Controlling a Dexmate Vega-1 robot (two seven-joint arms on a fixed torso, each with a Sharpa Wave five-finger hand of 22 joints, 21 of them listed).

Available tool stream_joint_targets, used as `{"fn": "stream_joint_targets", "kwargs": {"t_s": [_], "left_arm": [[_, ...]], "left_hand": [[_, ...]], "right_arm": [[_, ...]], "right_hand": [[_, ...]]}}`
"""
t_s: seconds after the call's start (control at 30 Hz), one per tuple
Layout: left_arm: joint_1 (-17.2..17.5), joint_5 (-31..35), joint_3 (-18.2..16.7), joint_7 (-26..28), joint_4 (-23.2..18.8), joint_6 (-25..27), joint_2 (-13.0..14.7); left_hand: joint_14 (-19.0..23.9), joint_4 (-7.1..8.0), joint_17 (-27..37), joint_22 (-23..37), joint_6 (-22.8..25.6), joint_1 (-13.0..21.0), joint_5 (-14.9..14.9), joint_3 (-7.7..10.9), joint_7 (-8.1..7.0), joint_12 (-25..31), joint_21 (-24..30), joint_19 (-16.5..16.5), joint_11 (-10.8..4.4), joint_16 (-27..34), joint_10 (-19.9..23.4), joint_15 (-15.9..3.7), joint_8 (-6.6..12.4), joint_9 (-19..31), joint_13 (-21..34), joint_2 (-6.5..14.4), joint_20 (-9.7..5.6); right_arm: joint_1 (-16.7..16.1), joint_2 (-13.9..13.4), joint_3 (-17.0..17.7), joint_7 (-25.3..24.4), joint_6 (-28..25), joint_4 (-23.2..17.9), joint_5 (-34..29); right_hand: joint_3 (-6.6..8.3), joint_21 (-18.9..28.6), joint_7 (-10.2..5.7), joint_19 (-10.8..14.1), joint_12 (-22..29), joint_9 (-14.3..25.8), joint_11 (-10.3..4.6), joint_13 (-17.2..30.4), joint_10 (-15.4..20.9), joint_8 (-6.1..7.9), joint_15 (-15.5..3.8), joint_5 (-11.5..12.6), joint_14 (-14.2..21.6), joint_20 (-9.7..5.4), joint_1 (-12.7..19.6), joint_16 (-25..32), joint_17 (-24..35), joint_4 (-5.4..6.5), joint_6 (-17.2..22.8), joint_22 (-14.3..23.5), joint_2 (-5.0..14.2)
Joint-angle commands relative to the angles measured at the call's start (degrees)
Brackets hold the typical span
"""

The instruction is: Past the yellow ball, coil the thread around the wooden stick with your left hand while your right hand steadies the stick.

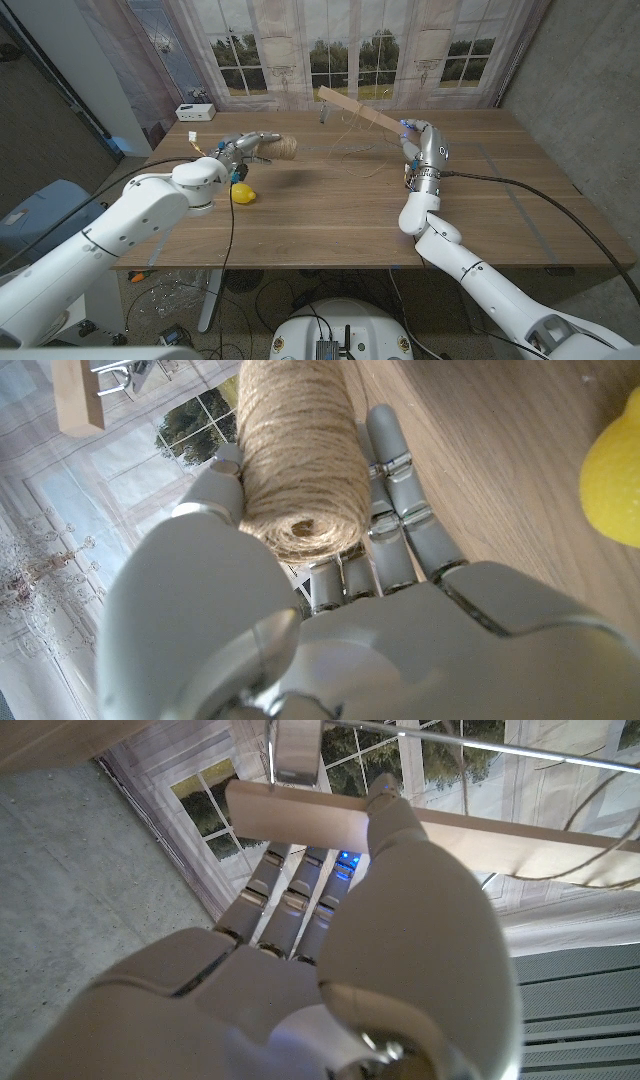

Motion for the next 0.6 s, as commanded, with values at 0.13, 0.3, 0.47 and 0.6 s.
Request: {"fn": "stream_joint_targets", "kwargs": {"t_s": [0.13, 0.3, 0.47, 0.6], "left_arm": [[-1.67, 9.43, 2.22, 2.93, -2.82, 8.86, 1.89], [-2.45, 11.53, 2.91, 2.97, -3.28, 12.76, 2.03], [-3.52, 13.85, 3.91, 2.65, -3.41, 16.35, 2.17], [-4.45, 15.74, 4.73, 2.21, -3.09, 18.5, 2.02]], "left_hand": [[10.37, 1.0, 0.36, 0.16, 3.38, 10.64, 0.15, 6.9, -1.67, 0.1, -0.03, 0.81, -8.12, -0.25, 8.66, -13.89, -0.01, 0.35, 10.3, 11.41, -4.47], [10.34, 1.03, 0.4, 0.17, 3.36, 10.61, 0.12, 6.85, -1.68, -0.03, -0.05, 0.75, -8.01, -0.31, 8.58, -13.87, -0.07, 0.33, 10.22, 11.45, -4.41], [10.27, 1.01, 0.43, 0.17, 3.33, 10.62, 0.1, 6.82, -1.75, -0.01, -0.08, 0.65, -8.01, -0.39, 8.56, -13.88, -0.08, 0.41, 10.34, 11.48, -4.33], [10.23, 1.03, 0.47, 0.17, 3.32, 10.6, 0.08, 6.78, -1.73, -0.06, -0.14, 0.46, -8.23, -0.45, 8.51, -13.82, -0.12, 0.41, 10.38, 11.53, -4.22]], "right_arm": [[0.15, -5.3, -3.82, 6.7, -10.19, -6.46, 0.34], [0.63, -6.11, -4.86, 8.69, -12.97, -7.44, 0.1], [1.09, -6.67, -5.71, 10.8, -15.79, -8.33, 0.15], [1.6, -7.07, -6.53, 12.47, -17.95, -8.87, 0.05]], "right_hand": [[0.55, 0.29, 0.83, -0.33, 8.23, 0.32, -0.37, 6.26, 4.37, 0.43, -7.57, 0.06, -0.57, -0.03, 1.15, -0.22, 0.34, 0.84, 1.75, 0.17, 2.85], [0.54, 0.34, 0.85, -0.44, 8.21, 0.35, -0.3, 6.23, 4.37, 0.45, -7.62, 0.04, -0.74, -0.02, 1.14, -0.32, 0.4, 0.88, 1.75, 0.16, 2.94], [0.51, 0.39, 0.86, -0.55, 8.17, 0.37, -0.29, 6.19, 4.39, 0.43, -7.6, 0.02, -0.93, 0.0, 1.13, -0.43, 0.45, 0.87, 1.69, 0.15, 2.91], [0.48, 0.46, 0.82, -0.61, 8.13, 0.39, -0.29, 6.2, 4.3, 0.43, -7.6, 0.01, -1.09, 0.03, 1.03, -0.56, 0.46, 0.94, 1.67, 0.14, 2.97]]}}
